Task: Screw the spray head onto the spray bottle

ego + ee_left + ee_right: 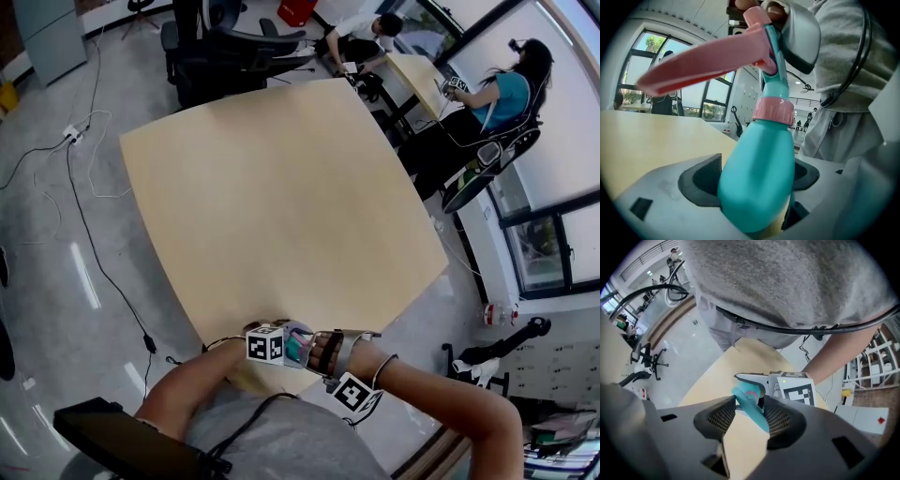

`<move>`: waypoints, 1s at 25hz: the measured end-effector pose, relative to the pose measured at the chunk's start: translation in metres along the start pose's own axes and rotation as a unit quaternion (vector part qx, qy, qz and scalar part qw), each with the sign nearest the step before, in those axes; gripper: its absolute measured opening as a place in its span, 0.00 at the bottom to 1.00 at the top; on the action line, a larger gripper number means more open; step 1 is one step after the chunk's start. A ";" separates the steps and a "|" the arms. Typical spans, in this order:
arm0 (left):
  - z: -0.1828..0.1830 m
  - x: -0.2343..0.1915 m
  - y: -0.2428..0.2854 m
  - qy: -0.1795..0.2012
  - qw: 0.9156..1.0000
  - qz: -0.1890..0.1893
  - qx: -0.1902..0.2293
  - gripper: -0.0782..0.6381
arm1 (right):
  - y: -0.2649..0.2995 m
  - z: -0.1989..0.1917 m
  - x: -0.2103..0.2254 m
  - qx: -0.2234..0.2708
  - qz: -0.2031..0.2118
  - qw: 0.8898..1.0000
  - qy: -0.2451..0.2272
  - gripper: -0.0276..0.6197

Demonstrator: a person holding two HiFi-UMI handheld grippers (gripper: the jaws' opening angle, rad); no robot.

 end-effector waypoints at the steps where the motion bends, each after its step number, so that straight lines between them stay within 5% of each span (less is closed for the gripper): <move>1: 0.000 0.000 -0.001 0.000 1.000 0.001 0.001 0.64 | 0.000 0.000 0.002 -0.005 0.005 1.000 0.019 0.32; 4: -0.002 0.002 -0.002 -0.002 1.000 0.016 0.012 0.64 | -0.002 -0.005 0.012 0.003 0.008 0.989 0.145 0.32; 6: -0.003 0.003 -0.003 -0.006 0.999 0.032 0.024 0.64 | -0.004 -0.011 0.018 0.022 0.003 0.964 0.267 0.32; 9: -0.004 0.005 -0.004 -0.010 0.996 0.071 0.049 0.64 | -0.004 -0.021 0.022 0.033 0.005 0.912 0.410 0.31; 12: -0.007 0.008 -0.004 -0.014 0.990 0.119 0.070 0.64 | 0.000 -0.030 0.024 0.040 0.021 0.846 0.531 0.30; 15: -0.009 0.010 -0.004 -0.016 0.985 0.154 0.079 0.64 | 0.003 -0.036 0.024 0.052 0.033 0.791 0.609 0.30; 18: -0.010 0.011 -0.001 -0.014 0.982 0.170 0.080 0.64 | 0.006 -0.040 0.020 0.065 0.041 0.748 0.659 0.30; 22: -0.010 0.011 -0.002 -0.010 0.981 0.175 0.078 0.64 | 0.007 -0.042 0.020 0.069 0.043 0.716 0.693 0.30; 25: -0.011 0.011 -0.001 -0.008 0.981 0.179 0.076 0.64 | 0.008 -0.042 0.021 0.065 0.043 0.717 0.693 0.30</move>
Point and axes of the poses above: the fingertips, and each gripper's own axes: y forward along the fingers, x to its right, z out of its top, the point moved 9 cm from there along -y, backward along the fingers, and after that the axes turned 11 degrees about -y, right-handed, at the moved point
